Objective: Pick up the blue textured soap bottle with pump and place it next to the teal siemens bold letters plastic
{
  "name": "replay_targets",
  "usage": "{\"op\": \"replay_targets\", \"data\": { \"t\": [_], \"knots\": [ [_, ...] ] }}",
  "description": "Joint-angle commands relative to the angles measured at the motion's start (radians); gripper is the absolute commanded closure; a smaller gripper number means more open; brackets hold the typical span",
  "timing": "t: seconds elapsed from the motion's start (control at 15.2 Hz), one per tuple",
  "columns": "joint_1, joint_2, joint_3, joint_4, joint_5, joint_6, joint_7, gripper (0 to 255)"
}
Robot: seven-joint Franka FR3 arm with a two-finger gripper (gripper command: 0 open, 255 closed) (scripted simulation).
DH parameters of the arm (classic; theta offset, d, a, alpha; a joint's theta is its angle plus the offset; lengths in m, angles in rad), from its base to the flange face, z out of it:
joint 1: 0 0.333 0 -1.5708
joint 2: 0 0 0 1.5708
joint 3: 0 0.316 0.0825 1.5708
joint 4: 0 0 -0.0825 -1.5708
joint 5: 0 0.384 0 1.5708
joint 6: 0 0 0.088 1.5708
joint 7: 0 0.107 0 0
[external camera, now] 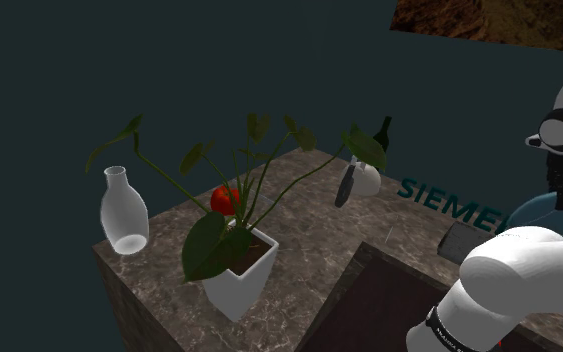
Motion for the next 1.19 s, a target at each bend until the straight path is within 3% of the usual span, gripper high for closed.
{"op": "replay_targets", "data": {
  "t": [0.0,1.12],
  "knots": [
    [0.004,0.003,-0.019,-0.017,-0.013,0.020,0.014,255],
    [0.046,0.033,-0.210,-0.133,-0.149,0.190,0.119,255]
  ]
}}
